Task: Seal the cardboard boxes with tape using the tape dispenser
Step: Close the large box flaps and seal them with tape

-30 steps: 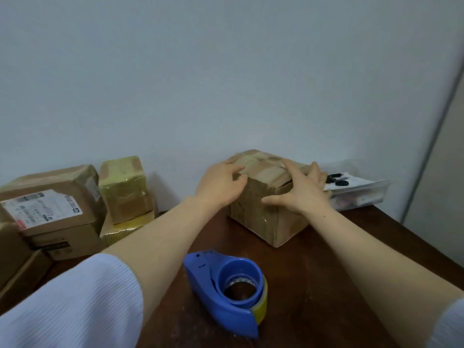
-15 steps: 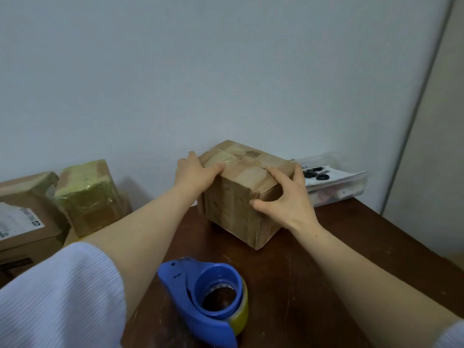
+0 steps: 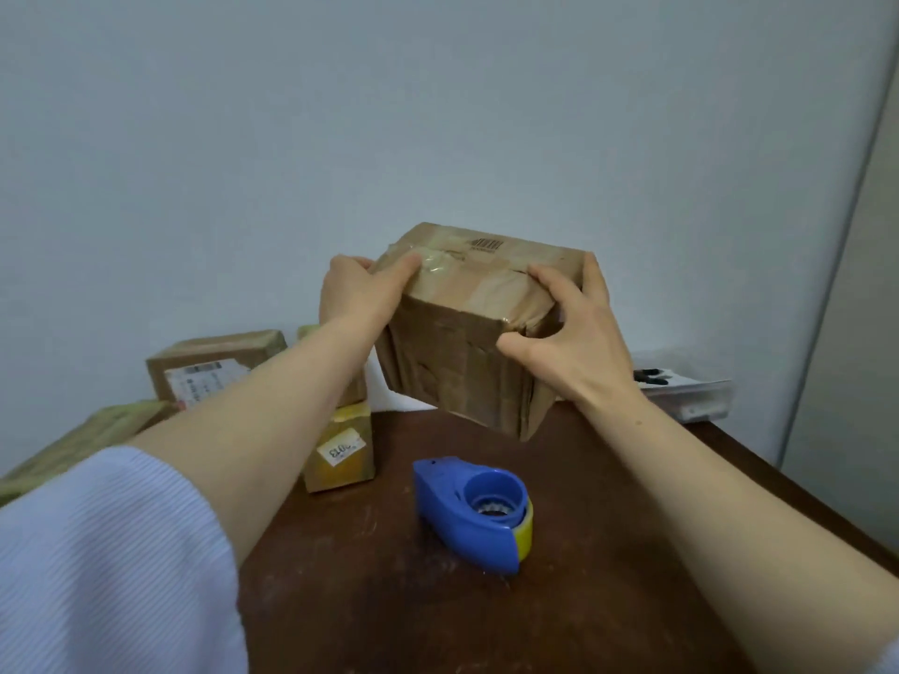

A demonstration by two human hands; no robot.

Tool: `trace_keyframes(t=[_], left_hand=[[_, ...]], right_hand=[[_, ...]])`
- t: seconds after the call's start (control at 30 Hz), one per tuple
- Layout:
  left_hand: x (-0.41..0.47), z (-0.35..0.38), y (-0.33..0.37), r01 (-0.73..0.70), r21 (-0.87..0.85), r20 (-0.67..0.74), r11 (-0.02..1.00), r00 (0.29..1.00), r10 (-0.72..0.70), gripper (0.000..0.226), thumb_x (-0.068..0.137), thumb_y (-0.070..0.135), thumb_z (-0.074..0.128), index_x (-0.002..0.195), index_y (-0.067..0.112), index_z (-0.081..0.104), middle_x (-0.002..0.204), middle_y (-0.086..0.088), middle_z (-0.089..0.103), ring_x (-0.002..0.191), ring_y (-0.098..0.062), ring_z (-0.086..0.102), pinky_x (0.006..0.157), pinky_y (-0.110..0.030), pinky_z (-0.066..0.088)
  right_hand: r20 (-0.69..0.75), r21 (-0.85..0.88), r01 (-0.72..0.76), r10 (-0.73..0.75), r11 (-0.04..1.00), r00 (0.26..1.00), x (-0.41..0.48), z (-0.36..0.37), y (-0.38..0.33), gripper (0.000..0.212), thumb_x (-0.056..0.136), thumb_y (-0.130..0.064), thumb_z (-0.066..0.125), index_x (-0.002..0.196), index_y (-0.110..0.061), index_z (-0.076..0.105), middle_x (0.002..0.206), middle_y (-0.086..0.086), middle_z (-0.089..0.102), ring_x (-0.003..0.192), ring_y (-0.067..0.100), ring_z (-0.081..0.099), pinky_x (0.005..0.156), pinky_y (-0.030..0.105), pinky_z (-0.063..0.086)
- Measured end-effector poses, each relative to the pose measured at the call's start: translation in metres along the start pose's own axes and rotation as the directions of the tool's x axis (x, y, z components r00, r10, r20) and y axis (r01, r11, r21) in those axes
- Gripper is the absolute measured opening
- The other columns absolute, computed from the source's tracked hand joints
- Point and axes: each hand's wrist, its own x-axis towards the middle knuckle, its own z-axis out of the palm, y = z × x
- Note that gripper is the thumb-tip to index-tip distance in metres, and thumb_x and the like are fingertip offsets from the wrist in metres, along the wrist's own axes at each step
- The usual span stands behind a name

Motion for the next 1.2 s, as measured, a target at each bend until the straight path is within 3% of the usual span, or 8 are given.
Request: trace_keyframes(t=[0.13, 0.37, 0.47, 0.63, 0.7, 0.8, 0.97, 1.2], left_hand=[[-0.027, -0.075, -0.010, 0.008, 0.061, -0.021, 0.998, 1.000, -0.007, 0.062, 0.083, 0.041, 0.064, 0.135, 0.013, 0.048, 0.139, -0.003, 0.048, 0.127, -0.023, 0.046, 0.097, -0.029, 0.037], [-0.084, -0.163, -0.080, 0.162, 0.207, -0.060, 0.965, 0.986, -0.153, 0.013, 0.082, 0.029, 0.067, 0.084, 0.017, 0.061, 0.095, -0.001, 0.058, 0.092, -0.021, 0.053, 0.086, -0.034, 0.045], [-0.104, -0.174, -0.116, 0.223, 0.338, -0.048, 0.914, 0.974, -0.220, 0.010, 0.086, 0.032, 0.061, 0.083, 0.022, 0.058, 0.083, 0.003, 0.057, 0.091, -0.023, 0.053, 0.074, -0.032, 0.042], [-0.115, -0.175, -0.148, 0.212, 0.643, 0.026, 0.736, 0.954, -0.297, 0.054, 0.087, 0.045, 0.049, 0.134, 0.020, 0.049, 0.135, -0.012, 0.049, 0.120, -0.031, 0.048, 0.087, -0.037, 0.044], [-0.117, -0.170, -0.140, 0.098, 0.760, 0.022, 0.643, 0.984, -0.176, 0.051, 0.091, 0.042, 0.045, 0.138, 0.024, 0.047, 0.143, -0.016, 0.036, 0.132, -0.034, 0.032, 0.102, -0.041, 0.033], [-0.114, -0.157, -0.123, -0.200, 0.683, 0.219, 0.702, 0.973, 0.064, 0.049, 0.097, 0.043, 0.042, 0.144, 0.028, 0.042, 0.157, -0.004, 0.025, 0.145, -0.022, 0.017, 0.117, -0.039, 0.010], [-0.118, -0.135, -0.109, -0.439, 0.640, 0.658, 0.631, 0.737, -0.156, 0.088, 0.077, 0.078, 0.024, 0.152, 0.033, 0.011, 0.160, 0.011, 0.002, 0.148, -0.010, 0.002, 0.119, -0.040, -0.002], [-0.112, -0.134, -0.119, -0.554, 0.660, 0.729, 0.507, 0.634, -0.257, 0.108, 0.075, 0.073, 0.053, 0.152, 0.028, -0.008, 0.160, 0.004, -0.013, 0.147, -0.011, -0.012, 0.119, -0.040, -0.007]], right_hand=[[0.161, 0.048, 0.061, -0.068, 0.997, 0.985, -0.027, 0.004, -0.048, 0.082, 0.060, -0.044, 0.067, 0.138, -0.039, 0.042, 0.158, -0.003, 0.010, 0.139, 0.016, 0.028, 0.096, 0.028, 0.032], [0.460, 0.199, 0.037, -0.127, 0.979, 0.879, -0.085, 0.060, -0.074, 0.070, 0.069, -0.028, 0.073, 0.135, -0.029, 0.049, 0.124, -0.003, 0.041, 0.118, 0.013, 0.043, 0.086, 0.019, 0.030], [0.569, 0.192, 0.013, -0.123, 0.981, 0.813, -0.105, 0.086, -0.066, 0.073, 0.070, -0.024, 0.074, 0.138, -0.028, 0.047, 0.137, -0.002, 0.036, 0.129, 0.013, 0.036, 0.089, 0.015, 0.026], [0.680, 0.190, 0.035, -0.157, 0.981, 0.716, -0.115, 0.103, -0.041, 0.074, 0.079, -0.013, 0.071, 0.144, -0.027, 0.039, 0.156, -0.005, 0.016, 0.140, 0.010, 0.021, 0.089, 0.006, 0.018], [0.691, 0.233, 0.023, -0.182, 0.972, 0.700, -0.112, 0.102, -0.034, 0.074, 0.080, -0.020, 0.072, 0.144, -0.029, 0.038, 0.154, -0.008, 0.021, 0.138, 0.005, 0.022, 0.099, 0.013, 0.021], [0.593, 0.322, -0.089, -0.127, 0.943, 0.795, -0.099, 0.102, -0.016, 0.056, 0.084, -0.027, 0.065, 0.137, -0.029, 0.047, 0.144, -0.008, 0.042, 0.131, 0.005, 0.036, 0.106, 0.026, 0.031], [0.443, -0.231, -0.052, 0.153, 0.972, 0.884, -0.084, 0.105, 0.036, 0.046, 0.088, -0.029, 0.059, 0.131, -0.015, 0.054, 0.137, 0.003, 0.053, 0.125, 0.021, 0.049, 0.100, 0.034, 0.039], [0.570, -0.588, 0.124, 0.301, 0.800, 0.764, -0.093, 0.128, 0.055, 0.054, 0.079, -0.060, 0.063, 0.103, -0.014, 0.047, 0.099, 0.002, 0.058, 0.088, 0.020, 0.058, 0.071, 0.031, 0.046]])
